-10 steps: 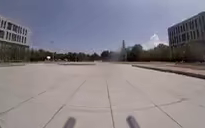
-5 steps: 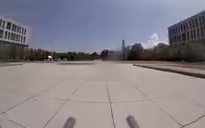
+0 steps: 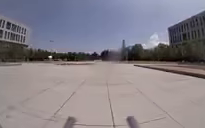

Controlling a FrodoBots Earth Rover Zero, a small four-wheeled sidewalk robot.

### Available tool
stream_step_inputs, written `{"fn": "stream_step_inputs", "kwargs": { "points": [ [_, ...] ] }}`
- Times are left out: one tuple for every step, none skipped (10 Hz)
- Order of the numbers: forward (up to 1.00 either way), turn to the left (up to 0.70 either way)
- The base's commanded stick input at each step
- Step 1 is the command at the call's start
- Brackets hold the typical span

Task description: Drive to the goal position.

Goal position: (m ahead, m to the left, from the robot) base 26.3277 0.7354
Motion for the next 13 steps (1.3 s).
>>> {"fn": "stream_step_inputs", "kwargs": {
  "points": [
    [1.00,0.00],
    [1.00,0.00],
    [1.00,0.00],
    [1.00,0.00],
    [1.00,0.00],
    [1.00,0.00],
    [1.00,0.00],
    [1.00,0.00],
    [1.00,0.00],
    [1.00,0.00],
    [1.00,0.00],
    [1.00,0.00],
    [1.00,0.00]
  ]
}}
